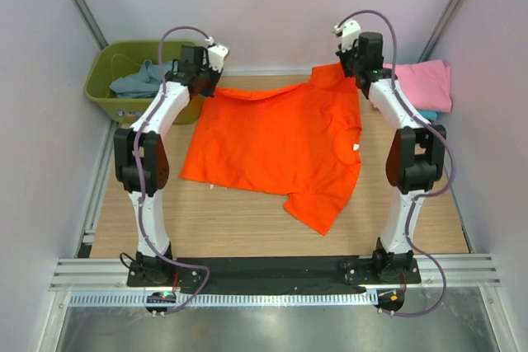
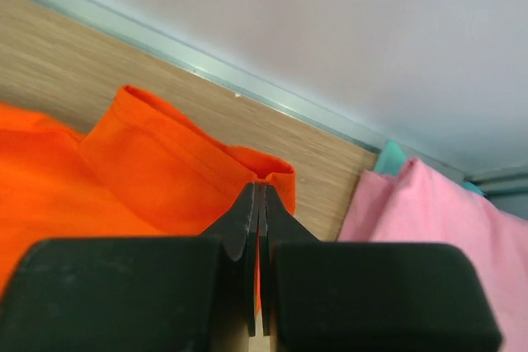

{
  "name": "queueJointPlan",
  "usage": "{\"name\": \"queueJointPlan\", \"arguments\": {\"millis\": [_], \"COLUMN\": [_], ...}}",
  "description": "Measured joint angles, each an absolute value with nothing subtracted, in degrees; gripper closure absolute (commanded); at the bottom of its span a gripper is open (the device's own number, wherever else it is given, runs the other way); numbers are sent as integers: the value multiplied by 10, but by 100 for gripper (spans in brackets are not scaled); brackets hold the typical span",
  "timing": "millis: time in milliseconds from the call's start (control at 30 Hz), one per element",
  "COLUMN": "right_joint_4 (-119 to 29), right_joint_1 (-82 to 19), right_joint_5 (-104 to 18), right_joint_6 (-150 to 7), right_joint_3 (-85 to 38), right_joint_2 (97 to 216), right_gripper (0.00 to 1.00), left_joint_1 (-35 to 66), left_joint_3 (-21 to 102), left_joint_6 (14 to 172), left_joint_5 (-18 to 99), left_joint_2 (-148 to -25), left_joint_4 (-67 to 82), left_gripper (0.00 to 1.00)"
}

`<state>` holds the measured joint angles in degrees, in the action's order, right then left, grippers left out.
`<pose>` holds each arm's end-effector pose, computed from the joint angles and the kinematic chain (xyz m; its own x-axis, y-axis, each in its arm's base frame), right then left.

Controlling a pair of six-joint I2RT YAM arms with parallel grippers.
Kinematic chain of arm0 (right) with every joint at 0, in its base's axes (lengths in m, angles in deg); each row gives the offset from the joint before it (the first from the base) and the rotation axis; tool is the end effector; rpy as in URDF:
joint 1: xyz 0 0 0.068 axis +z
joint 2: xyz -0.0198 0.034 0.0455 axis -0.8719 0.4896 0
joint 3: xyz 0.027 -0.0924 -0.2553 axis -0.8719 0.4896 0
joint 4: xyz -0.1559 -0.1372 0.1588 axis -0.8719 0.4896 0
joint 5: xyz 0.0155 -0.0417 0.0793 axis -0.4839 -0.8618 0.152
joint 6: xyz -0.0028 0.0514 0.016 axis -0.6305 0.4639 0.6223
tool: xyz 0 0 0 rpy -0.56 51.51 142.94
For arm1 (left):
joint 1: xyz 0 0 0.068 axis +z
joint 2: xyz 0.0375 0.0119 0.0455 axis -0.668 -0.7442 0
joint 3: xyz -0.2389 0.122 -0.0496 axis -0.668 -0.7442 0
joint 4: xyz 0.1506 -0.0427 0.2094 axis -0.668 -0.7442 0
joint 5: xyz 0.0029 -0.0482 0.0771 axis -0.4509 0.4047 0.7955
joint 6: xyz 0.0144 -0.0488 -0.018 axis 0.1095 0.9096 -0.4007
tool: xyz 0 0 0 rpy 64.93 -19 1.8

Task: Fold and stack the t-shirts
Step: Flatten the tshirt out

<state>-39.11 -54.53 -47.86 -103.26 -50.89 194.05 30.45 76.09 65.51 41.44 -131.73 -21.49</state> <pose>0.4972 0.0555 0.2928 -0.2833 -0.4535 -0.8450 -0.3045 0.8781 -0.3691 0.4810 -0.1020 0.2720 -0.5267 0.3785 -0.7611 0.4488 0.8842 0.1291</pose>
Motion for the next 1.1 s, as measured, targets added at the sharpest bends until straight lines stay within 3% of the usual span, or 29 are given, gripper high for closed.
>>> {"name": "queueJointPlan", "arguments": {"millis": [233, 500, 767, 1100], "right_joint_4": [-327, -281, -151, 3], "right_joint_1": [-565, -569, -569, -569], "right_joint_5": [-493, -535, -567, -592], "right_joint_6": [-903, -844, -847, -853], "right_joint_3": [-498, -402, -433, -671], "right_joint_2": [1716, 1435, 1331, 1270], "right_gripper": [99, 99, 99, 99], "left_joint_1": [268, 205, 128, 127], "left_joint_3": [748, 752, 705, 777], "left_joint_6": [705, 744, 738, 719], "left_joint_5": [456, 517, 547, 549], "left_joint_2": [-1144, -999, -883, -761], "left_joint_4": [-218, -224, -269, -339], "left_gripper": [100, 100, 100, 100]}}
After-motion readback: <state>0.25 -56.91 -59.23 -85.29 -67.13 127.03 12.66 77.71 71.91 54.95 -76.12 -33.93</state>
